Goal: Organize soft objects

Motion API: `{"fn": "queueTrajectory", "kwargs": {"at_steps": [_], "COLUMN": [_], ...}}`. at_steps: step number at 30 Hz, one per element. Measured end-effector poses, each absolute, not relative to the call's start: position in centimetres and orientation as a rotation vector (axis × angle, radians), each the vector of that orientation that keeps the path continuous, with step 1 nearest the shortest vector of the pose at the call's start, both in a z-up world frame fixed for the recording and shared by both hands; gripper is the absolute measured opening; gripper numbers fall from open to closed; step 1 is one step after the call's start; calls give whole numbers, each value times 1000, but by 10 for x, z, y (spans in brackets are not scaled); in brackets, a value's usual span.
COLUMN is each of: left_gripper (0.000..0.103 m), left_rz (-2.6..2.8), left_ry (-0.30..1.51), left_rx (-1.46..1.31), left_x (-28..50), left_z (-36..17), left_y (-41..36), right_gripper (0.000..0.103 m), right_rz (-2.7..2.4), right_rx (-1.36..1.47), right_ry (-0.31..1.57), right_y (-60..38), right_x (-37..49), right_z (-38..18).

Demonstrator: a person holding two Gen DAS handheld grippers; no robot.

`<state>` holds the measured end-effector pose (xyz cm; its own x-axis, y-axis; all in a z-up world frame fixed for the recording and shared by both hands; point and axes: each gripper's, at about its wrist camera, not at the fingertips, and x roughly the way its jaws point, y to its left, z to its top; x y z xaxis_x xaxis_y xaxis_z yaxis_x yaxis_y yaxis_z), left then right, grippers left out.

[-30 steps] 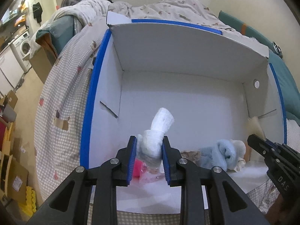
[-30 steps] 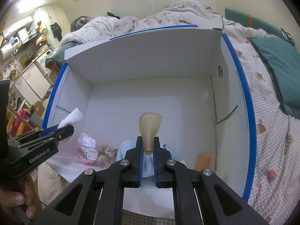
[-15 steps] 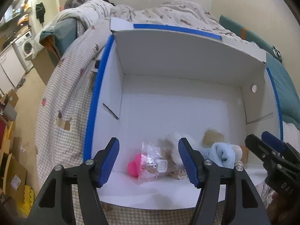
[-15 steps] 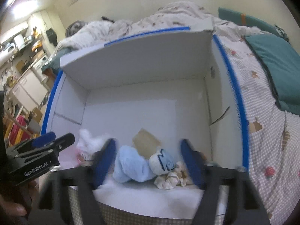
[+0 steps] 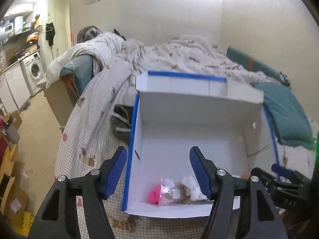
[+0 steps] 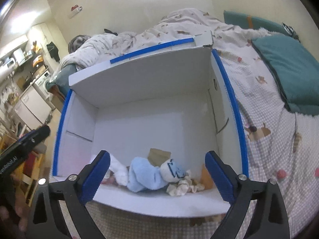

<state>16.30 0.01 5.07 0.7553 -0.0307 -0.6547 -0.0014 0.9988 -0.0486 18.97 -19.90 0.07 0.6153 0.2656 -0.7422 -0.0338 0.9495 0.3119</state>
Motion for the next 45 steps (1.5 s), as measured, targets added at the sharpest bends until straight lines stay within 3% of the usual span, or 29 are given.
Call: {"fn": "queueTrajectory", "kwargs": {"at_steps": [7, 15, 24, 31, 45], "left_gripper": [69, 102, 102, 102, 102], "left_rz": [50, 72, 84, 129, 58], "left_ry": [688, 691, 689, 759, 691], "left_rx": [-84, -139, -34, -26, -38], "left_x": [136, 99, 51, 40, 41], "left_z": [62, 63, 49, 18, 24], "left_y": [18, 37, 20, 16, 8], "right_gripper": [103, 103, 103, 103, 103], "right_rz": [156, 150, 151, 173, 159], "right_rx": [289, 186, 109, 97, 74], "right_ry": [910, 821, 682, 711, 710], "right_y": [-206, -198, -186, -171, -166], "right_x": [169, 126, 82, 80, 81], "right_z": [12, 35, 45, 26, 23]}}
